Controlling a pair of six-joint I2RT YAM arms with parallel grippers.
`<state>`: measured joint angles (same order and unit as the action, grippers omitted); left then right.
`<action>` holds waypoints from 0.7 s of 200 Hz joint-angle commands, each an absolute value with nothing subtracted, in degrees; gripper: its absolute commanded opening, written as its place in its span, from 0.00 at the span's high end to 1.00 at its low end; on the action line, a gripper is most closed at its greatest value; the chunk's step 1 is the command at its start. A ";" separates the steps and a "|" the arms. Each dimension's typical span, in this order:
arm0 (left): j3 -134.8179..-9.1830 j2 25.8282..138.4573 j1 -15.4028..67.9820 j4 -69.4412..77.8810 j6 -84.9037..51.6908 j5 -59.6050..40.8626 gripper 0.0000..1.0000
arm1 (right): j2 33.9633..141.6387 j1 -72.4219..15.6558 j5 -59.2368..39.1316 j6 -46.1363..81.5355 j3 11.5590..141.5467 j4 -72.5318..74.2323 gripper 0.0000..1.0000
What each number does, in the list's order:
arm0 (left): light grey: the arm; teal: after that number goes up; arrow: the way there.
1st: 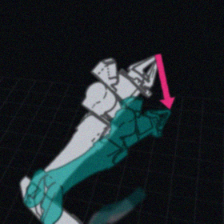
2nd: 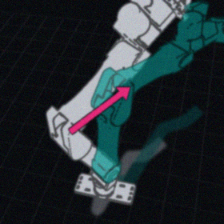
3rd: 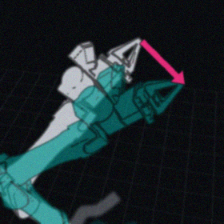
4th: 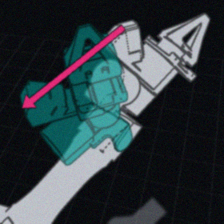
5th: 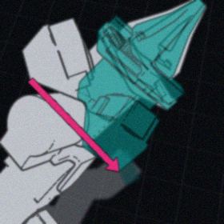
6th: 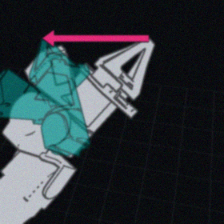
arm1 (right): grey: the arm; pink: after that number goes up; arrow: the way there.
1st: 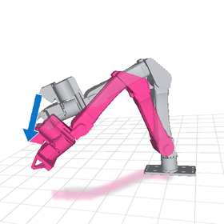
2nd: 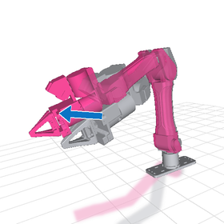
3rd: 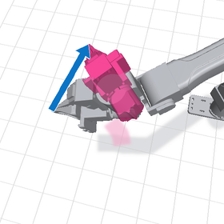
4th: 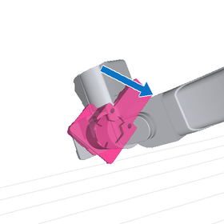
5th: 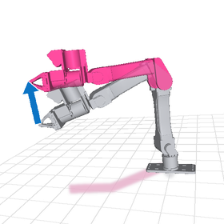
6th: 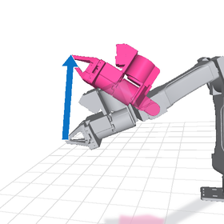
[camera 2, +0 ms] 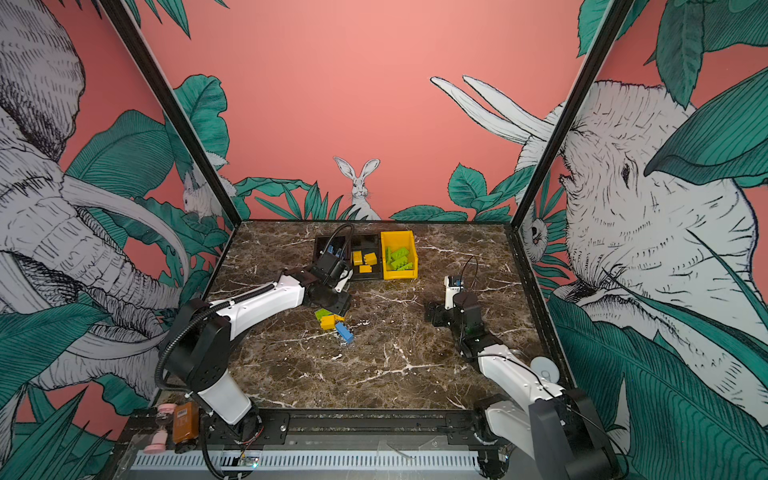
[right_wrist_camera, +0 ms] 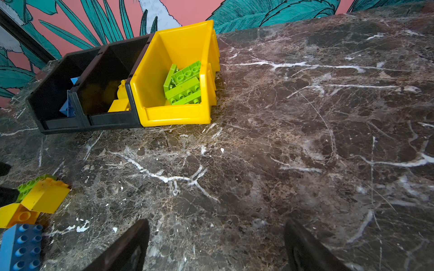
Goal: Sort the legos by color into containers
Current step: 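Move the left gripper back to the pile and grasp a yellow brick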
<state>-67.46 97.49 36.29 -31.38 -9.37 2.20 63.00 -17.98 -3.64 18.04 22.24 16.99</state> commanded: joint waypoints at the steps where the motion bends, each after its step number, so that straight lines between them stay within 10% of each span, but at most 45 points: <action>1: -66.71 99.41 36.55 -27.40 -11.07 1.32 0.30 | 63.62 -17.91 -3.70 18.08 23.82 19.07 0.12; 140: -64.99 103.38 36.54 -25.53 -12.91 2.80 0.46 | 63.69 -17.85 -3.89 17.97 23.97 18.72 0.12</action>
